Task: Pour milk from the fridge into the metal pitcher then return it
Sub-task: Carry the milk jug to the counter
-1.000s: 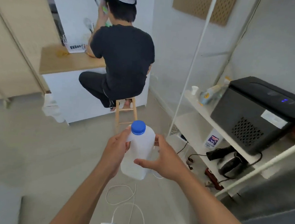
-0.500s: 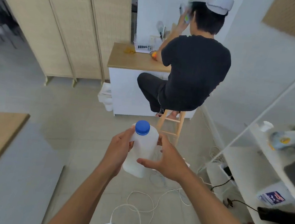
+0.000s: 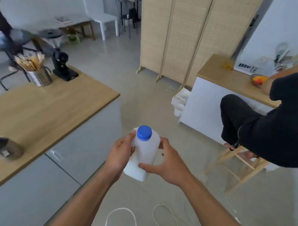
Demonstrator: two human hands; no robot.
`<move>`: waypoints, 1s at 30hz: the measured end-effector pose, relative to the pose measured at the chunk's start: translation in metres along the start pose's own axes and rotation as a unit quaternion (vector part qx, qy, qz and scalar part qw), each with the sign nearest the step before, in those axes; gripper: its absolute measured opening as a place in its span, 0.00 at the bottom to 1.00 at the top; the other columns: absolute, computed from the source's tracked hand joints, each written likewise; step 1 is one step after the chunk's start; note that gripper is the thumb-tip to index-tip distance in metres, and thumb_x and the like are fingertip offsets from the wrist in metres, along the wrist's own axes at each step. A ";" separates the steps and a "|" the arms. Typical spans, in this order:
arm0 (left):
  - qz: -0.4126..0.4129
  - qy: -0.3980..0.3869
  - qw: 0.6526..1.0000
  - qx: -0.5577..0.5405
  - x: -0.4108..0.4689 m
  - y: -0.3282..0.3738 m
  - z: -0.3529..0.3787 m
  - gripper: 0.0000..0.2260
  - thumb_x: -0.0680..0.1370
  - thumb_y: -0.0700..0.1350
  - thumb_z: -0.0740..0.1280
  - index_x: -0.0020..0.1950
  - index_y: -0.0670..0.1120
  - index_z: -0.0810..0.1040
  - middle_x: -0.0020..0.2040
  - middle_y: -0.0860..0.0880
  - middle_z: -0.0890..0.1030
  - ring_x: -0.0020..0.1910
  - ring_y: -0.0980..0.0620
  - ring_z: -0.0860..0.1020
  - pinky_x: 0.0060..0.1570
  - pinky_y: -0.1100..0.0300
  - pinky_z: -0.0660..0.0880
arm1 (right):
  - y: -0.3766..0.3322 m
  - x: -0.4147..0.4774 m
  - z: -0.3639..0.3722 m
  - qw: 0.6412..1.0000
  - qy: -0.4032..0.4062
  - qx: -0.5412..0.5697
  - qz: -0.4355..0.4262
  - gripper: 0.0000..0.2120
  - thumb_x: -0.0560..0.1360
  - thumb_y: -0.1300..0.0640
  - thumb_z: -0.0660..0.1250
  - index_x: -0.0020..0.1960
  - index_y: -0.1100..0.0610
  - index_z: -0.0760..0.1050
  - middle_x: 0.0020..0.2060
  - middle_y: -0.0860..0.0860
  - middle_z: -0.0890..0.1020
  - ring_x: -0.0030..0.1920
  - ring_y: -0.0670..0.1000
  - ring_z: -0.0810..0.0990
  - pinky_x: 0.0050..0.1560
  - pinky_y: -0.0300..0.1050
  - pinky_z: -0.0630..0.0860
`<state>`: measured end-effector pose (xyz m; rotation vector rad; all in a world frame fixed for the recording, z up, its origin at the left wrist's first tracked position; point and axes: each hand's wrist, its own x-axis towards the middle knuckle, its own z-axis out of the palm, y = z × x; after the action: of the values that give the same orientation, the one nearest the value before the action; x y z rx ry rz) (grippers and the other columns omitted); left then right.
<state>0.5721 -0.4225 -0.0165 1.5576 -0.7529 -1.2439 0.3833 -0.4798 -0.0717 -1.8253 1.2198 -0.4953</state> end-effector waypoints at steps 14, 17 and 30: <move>-0.036 0.232 0.971 -0.036 -0.026 -0.008 -0.066 0.24 0.87 0.65 0.60 0.38 0.51 0.76 0.38 0.47 0.71 0.39 0.47 0.69 0.50 0.51 0.66 | -0.045 0.093 0.052 0.964 -0.222 -0.030 -0.143 0.46 0.63 0.32 0.87 0.74 0.36 0.67 0.67 0.32 0.78 0.68 0.32 0.76 0.62 0.36 0.75; -0.037 0.282 0.958 -0.042 -0.037 -0.016 -0.072 0.28 0.88 0.62 0.60 0.30 0.54 0.74 0.36 0.49 0.71 0.34 0.51 0.69 0.43 0.55 0.66 | -0.053 0.102 0.069 0.949 -0.261 -0.037 -0.170 0.47 0.63 0.30 0.87 0.74 0.37 0.67 0.67 0.33 0.79 0.69 0.34 0.77 0.65 0.40 0.77; -0.002 0.385 0.917 -0.108 -0.048 -0.053 -0.177 0.25 0.88 0.62 0.62 0.43 0.43 0.66 0.42 0.45 0.66 0.43 0.46 0.63 0.46 0.51 0.59 | -0.124 0.147 0.192 0.892 -0.387 -0.057 -0.226 0.45 0.64 0.30 0.86 0.75 0.37 0.69 0.66 0.32 0.80 0.69 0.32 0.76 0.63 0.35 0.73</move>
<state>0.7216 -0.3079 -0.0469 1.6747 -0.0932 -0.5858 0.6523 -0.5080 -0.0940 -2.1035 0.2795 0.0890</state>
